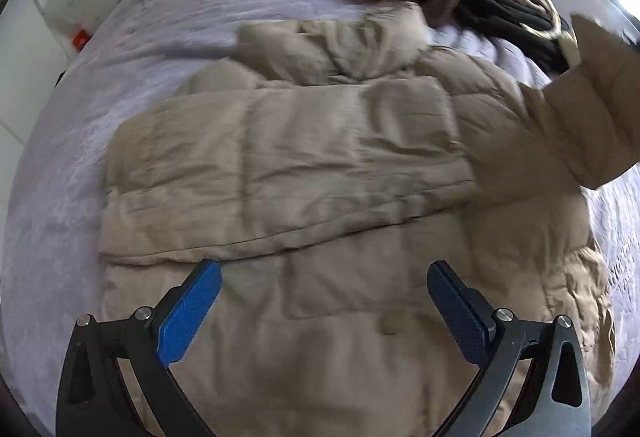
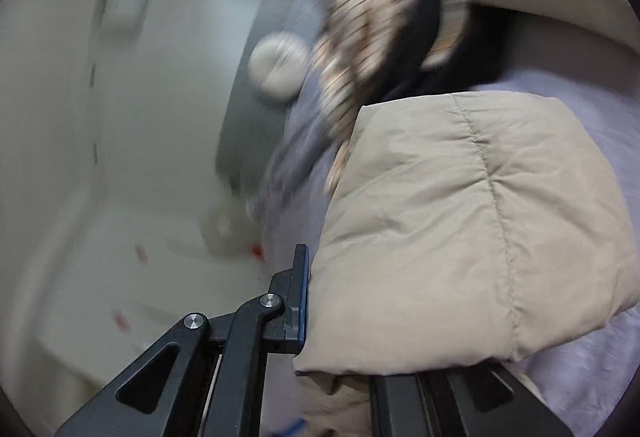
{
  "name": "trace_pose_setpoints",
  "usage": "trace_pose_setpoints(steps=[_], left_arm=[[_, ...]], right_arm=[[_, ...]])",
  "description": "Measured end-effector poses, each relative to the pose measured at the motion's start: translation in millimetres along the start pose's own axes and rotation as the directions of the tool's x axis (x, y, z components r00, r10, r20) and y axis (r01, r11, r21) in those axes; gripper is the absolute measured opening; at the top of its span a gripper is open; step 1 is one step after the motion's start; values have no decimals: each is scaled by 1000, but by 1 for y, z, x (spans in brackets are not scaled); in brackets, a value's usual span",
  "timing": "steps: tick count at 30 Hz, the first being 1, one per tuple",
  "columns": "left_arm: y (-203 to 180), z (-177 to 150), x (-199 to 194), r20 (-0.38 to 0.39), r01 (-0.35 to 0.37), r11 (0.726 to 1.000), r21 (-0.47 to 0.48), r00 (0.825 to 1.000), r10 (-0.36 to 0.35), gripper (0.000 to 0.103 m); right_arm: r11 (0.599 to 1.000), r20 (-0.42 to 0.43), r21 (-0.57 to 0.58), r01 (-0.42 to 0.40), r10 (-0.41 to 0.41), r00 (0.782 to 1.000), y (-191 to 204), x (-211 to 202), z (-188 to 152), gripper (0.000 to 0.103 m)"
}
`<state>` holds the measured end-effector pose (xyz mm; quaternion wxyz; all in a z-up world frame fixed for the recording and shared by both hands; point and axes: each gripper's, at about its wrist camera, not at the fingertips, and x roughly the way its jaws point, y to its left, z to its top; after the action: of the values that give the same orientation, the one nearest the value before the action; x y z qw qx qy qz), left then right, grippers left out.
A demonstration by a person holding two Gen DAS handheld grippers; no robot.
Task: Fold large clothes
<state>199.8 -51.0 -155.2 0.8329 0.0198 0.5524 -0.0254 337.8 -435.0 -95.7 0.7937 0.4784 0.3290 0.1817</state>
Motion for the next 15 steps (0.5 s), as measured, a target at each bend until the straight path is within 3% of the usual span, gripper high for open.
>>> trace_pose_setpoints(steps=[3, 7, 12, 14, 15], left_arm=[[28, -2, -2, 11, -23, 999, -36, 1000, 24, 103], [69, -6, -3, 26, -51, 993, -109, 998, 54, 103], [107, -15, 0, 22, -68, 982, -176, 997, 73, 103], [119, -17, 3, 25, -76, 978, -194, 996, 82, 103], [120, -17, 4, 26, -76, 977, -198, 996, 83, 103]], right_arm=[[976, -113, -211, 55, -80, 990, 55, 60, -28, 8], [900, -216, -415, 135, -241, 946, 89, 134, -80, 8], [720, -265, -656, 228, -501, 824, 83, 216, -160, 8], [673, -261, -695, 253, -564, 783, 71, 224, -187, 8], [646, -258, -711, 278, -607, 752, 60, 232, -195, 8]])
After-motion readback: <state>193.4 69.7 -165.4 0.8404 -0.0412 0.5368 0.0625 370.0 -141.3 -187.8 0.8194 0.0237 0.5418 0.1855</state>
